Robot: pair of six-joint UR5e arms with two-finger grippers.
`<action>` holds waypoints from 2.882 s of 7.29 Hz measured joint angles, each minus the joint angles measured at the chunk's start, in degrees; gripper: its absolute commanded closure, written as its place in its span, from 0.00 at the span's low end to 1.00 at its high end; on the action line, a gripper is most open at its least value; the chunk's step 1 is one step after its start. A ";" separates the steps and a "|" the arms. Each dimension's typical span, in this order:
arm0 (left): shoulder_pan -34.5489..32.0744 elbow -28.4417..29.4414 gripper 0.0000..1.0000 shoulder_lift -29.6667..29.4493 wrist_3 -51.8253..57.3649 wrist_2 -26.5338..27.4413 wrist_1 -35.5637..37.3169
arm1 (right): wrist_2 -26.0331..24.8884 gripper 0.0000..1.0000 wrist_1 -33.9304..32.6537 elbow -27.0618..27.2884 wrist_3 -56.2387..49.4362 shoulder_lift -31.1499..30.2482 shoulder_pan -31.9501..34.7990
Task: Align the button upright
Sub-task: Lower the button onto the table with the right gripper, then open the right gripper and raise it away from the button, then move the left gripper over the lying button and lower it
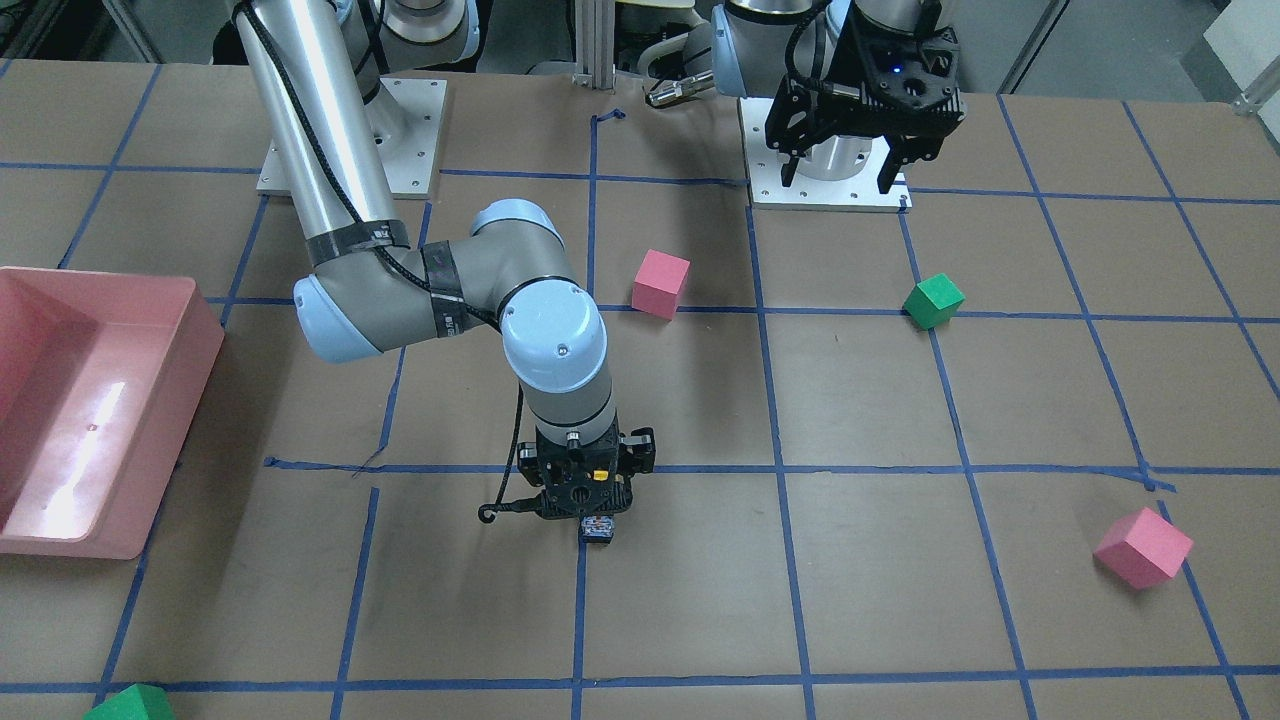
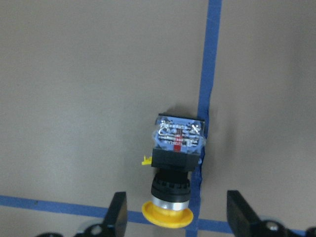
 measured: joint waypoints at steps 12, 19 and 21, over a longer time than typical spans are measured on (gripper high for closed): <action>-14.81 -19.17 0.00 -13.00 -13.35 3.32 52.66 | -8.25 0.00 35.52 0.32 -18.05 -30.70 -16.08; -15.25 -11.79 0.00 -33.44 -13.55 1.38 74.40 | -12.01 0.00 35.37 -0.11 -18.96 -30.96 -16.75; -16.67 -11.82 0.00 -40.50 -15.48 1.67 86.23 | -10.36 0.00 35.41 -0.56 -18.67 -31.15 -16.76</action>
